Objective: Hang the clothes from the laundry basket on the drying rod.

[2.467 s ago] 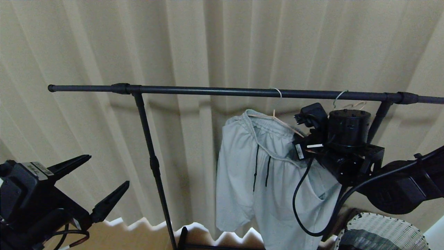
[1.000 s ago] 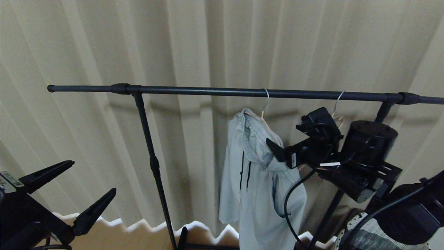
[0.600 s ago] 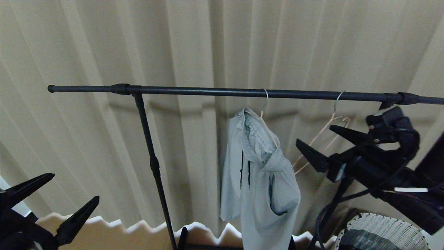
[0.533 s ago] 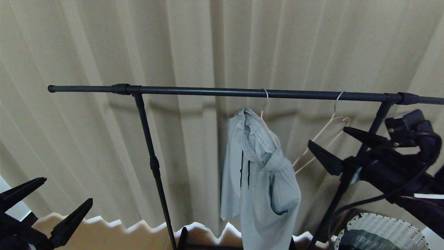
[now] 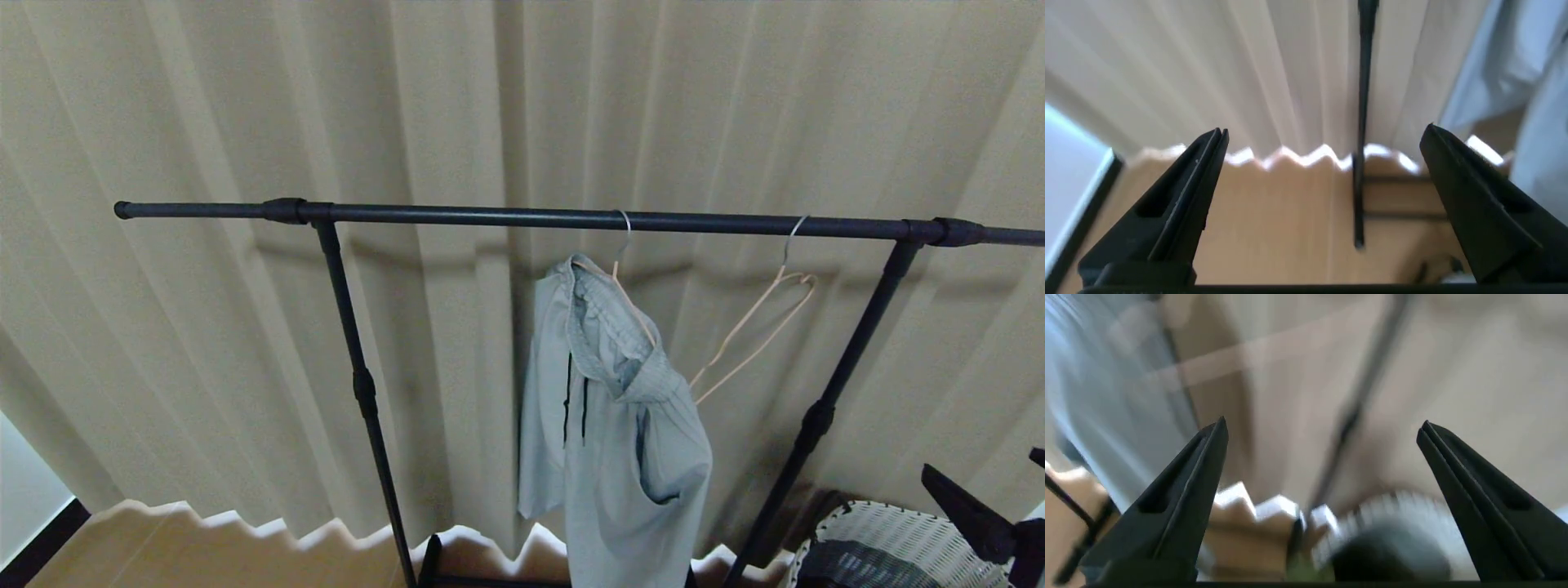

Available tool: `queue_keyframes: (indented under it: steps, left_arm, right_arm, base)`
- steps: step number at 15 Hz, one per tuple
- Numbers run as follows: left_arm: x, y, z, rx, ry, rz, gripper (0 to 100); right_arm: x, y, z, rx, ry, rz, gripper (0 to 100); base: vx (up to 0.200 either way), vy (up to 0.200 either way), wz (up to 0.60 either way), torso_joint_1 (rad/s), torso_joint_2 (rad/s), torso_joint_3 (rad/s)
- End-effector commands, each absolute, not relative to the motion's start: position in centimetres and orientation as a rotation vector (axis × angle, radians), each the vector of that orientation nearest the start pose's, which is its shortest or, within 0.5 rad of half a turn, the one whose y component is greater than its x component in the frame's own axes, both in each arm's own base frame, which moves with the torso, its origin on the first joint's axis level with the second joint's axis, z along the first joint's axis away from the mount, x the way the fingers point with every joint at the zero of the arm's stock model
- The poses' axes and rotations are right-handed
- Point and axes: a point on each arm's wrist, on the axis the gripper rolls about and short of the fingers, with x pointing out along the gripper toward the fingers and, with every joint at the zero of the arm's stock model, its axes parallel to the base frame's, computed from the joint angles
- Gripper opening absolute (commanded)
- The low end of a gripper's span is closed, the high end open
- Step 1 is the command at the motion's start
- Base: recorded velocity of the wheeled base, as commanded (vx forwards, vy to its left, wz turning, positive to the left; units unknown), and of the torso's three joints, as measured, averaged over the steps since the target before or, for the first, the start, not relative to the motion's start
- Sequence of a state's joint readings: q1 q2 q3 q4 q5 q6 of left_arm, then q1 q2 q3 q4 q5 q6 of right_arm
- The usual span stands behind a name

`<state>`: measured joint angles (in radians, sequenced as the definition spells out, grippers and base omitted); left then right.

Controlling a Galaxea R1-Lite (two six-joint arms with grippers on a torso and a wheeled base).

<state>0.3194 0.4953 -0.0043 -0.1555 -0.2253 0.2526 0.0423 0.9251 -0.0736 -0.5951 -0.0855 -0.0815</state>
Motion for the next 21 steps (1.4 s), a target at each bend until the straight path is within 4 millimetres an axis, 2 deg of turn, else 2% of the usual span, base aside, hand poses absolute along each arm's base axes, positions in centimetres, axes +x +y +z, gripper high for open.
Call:
queue_keyframes:
  steps: [1, 3, 6, 8, 11, 17, 21]
  left_arm:
    - [-2.0, -1.2, 8.4, 0.180, 0.182, 0.095, 100]
    - [-2.8, -1.5, 8.2, 0.208, 0.093, 0.094, 100]
    - [-2.7, -1.5, 8.1, 0.199, 0.080, 0.079, 100]
    - [-2.6, -1.7, 8.0, 0.183, 0.066, -0.013, 100]
    - [-2.6, -1.8, 8.1, 0.190, 0.045, -0.102, 100]
    - [-2.3, -1.8, 8.3, 0.197, 0.074, -0.221, 100]
    - [-1.9, -1.8, 8.3, 0.159, 0.113, -0.393, 100]
  right_arm:
    - [5.1, -0.1, 12.9, -0.069, 0.200, -0.069, 100]
    - [2.9, -0.2, 11.9, -0.025, 0.204, -0.076, 100]
    - [0.1, -0.2, 10.0, 0.001, 0.223, -0.081, 100]
    - [-1.5, -0.2, 8.6, -0.001, 0.225, -0.088, 100]
    - [-1.7, -0.3, 8.7, -0.001, 0.204, -0.134, 100]
    - [-2.5, -0.3, 8.5, 0.003, 0.107, -0.105, 100]
    - [-2.8, -0.2, 8.3, 0.005, 0.076, -0.086, 100]
  base:
    - [0.000, 0.000, 0.00, 0.000, 0.00, 0.000]
    - [0.000, 0.000, 0.00, 0.000, 0.00, 0.000]
    - [0.000, 0.000, 0.00, 0.000, 0.00, 0.000]
    - [0.000, 0.000, 0.00, 0.000, 0.00, 0.000]
    - [0.000, 0.000, 0.00, 0.000, 0.00, 0.000]
    - [0.000, 0.000, 0.00, 0.000, 0.00, 0.000]
    - [0.000, 0.000, 0.00, 0.000, 0.00, 0.000]
